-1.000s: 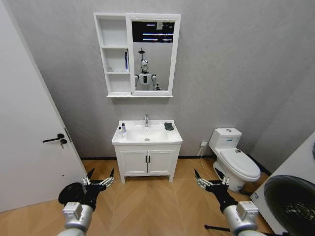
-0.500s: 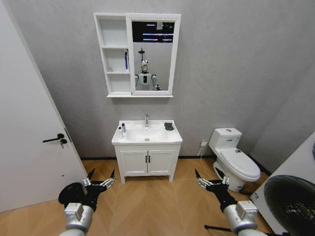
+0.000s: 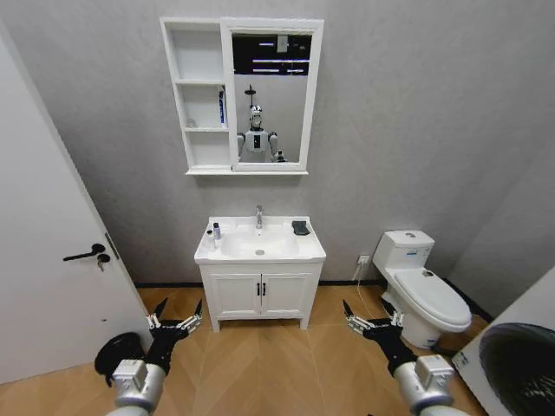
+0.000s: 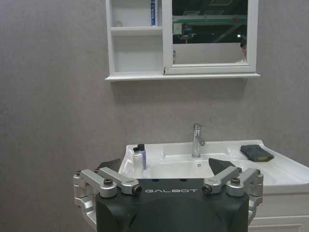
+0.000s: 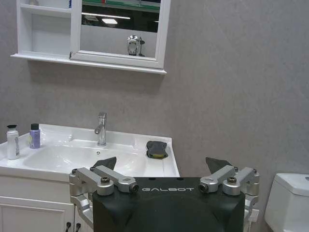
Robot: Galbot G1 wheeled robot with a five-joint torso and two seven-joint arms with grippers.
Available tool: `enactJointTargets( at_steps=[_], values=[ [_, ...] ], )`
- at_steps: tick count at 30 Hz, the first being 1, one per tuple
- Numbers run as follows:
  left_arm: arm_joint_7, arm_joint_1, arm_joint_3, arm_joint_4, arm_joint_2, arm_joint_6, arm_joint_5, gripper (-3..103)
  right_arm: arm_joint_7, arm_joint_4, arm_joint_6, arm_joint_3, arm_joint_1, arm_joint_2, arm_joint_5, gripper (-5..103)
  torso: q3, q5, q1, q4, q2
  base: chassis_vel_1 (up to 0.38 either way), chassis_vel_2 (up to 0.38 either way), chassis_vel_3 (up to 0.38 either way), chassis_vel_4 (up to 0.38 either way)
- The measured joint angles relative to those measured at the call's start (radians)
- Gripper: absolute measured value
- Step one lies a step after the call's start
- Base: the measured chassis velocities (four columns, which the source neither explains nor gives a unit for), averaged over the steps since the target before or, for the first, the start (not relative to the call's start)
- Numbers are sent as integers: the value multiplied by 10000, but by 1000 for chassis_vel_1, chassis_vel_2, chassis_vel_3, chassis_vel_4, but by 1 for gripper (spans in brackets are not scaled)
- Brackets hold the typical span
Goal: Move facial cleanser and shampoo from washbasin to cabinet, then wipe washbasin with towel.
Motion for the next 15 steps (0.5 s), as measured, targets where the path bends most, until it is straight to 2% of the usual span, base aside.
enactJointTargets(
  at_steps=[4,15],
  values=[
    [0,34,0,-25,-12,-9,7,100,-4,3,10,1,-33,-3,1,100,0,1,0,6,0,-229,224,237,-245],
    [0,94,-1,-72,-55,-31,76,100,-41,1,125,0,-132,1,-2,100,-1,-6,-5,1,1,-224,222,228,-219]
  ],
)
